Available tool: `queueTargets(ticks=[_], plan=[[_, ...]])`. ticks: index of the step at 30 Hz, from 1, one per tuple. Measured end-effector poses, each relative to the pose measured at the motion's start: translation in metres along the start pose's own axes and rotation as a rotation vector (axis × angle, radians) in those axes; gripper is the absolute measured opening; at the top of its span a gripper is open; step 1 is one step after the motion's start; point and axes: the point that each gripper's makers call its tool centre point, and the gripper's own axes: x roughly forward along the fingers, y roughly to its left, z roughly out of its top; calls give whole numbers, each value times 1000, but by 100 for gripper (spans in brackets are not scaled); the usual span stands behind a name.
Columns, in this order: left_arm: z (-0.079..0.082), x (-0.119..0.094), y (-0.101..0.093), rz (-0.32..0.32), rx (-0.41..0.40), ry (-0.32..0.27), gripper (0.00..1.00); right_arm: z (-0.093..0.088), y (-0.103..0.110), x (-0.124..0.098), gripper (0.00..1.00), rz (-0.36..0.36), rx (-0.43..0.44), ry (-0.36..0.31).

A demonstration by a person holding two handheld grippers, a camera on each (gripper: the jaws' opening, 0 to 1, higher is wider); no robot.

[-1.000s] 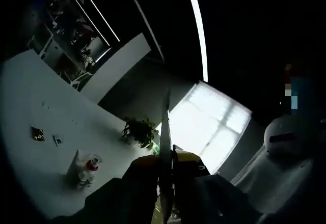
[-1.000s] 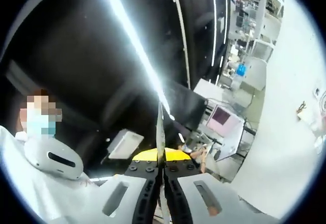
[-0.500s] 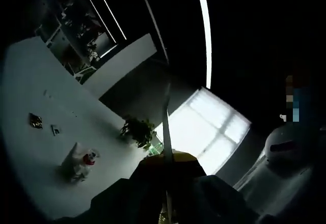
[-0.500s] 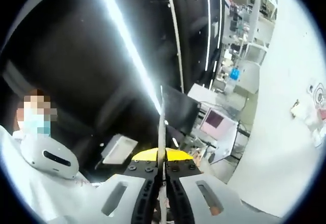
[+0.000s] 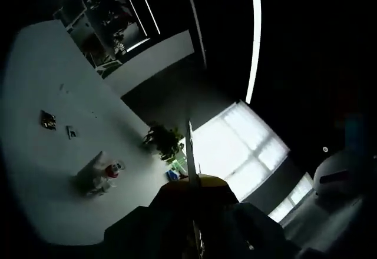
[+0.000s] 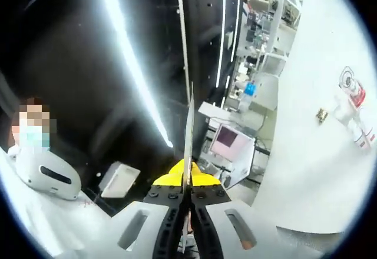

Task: Arrange the skincare products in the storage area until every visible bottle or jar stands upright without overlapping.

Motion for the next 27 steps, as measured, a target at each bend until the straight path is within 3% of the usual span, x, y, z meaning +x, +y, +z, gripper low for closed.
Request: queueTargets(ticks=[5,10,16,19,24,27], plan=[[-16,-18,21,74,26,95,15,-11,-14,5,1,-46,40,-34],[-9,-37,28,67,-6,68,1,-24,-24,17,1,-72,63,-33],[-1,-46,42,87,6,64,0,-32,-33,26,2,-111,25,-38],[0,-49,50,77,-29,52,0,-33,-40,27,5,-146,-52,-47],[1,-47,62,89,-59,29,0,-48,-51,21,37,-222,-198,57],[3,-45,67,69,-92,15,0,-52,-51,18,53,-245,-250,72]])
